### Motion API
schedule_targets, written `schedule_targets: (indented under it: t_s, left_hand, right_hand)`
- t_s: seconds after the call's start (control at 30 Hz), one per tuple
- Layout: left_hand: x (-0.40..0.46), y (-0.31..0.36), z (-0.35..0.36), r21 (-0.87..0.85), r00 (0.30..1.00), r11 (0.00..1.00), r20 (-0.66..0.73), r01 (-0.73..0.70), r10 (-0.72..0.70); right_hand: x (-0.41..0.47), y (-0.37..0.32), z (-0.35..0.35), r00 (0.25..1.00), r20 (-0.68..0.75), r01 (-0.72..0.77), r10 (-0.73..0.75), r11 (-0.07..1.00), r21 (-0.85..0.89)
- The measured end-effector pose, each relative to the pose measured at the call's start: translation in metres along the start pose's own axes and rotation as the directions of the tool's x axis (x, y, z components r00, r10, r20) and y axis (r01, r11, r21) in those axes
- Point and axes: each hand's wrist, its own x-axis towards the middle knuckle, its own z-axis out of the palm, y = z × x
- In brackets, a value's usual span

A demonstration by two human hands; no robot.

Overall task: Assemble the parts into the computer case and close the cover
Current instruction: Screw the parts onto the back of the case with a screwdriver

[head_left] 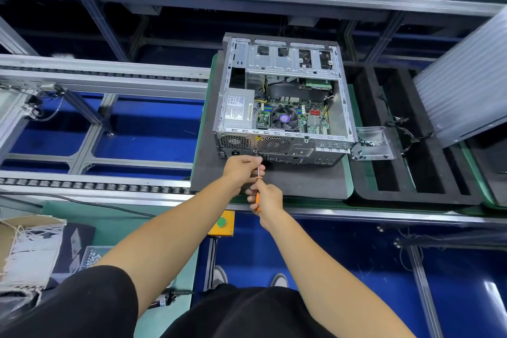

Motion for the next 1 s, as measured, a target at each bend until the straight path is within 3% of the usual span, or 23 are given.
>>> schedule_targets:
  t_s: [0.2, 0.33, 0.5, 0.6, 0.83, 1.0]
  left_hand:
    - [0.001, -0.001, 0.003, 0.001, 0.998, 1.000, -0.062, 0.010, -0.009]
    - [0.001, -0.003, 0.005, -0.012, 0.999, 1.000, -0.042, -0.021, 0.020]
    - [-0.002, -0.002, 0.003, -0.035, 0.995, 0.998, 0.093, 0.045, -0.041]
    - [0.000, 0.001, 0.002, 0.033, 0.994, 0.995, 0.068, 0.089, -0.091]
    - [0.006, 0.001, 0.005, 0.051, 0.999, 0.998, -0.022, 0.043, -0.042]
    - [0.004, 0.005, -0.002, 0.118, 1.000, 0.993, -0.012, -0.010, 0.011]
  right_hand:
    - [0.000, 0.001, 0.000, 0.997, 0.042, -0.064, 0.062, 0.998, 0.028]
    - [0.002, 0.004, -0.002, 1.000, -0.016, 0.017, -0.018, 0.999, -0.038]
    - [0.002, 0.003, -0.002, 0.996, 0.065, -0.072, 0.066, 0.993, 0.094]
    - [0.000, 0.002, -0.001, 0.991, 0.093, -0.109, 0.100, 0.989, 0.099]
    - [-0.003, 0.012, 0.002, 0.992, -0.018, 0.123, -0.126, 0.987, -0.099]
    - [-0.007, 0.007, 0.003, 0.990, 0.126, -0.086, 0.069, 0.987, 0.138]
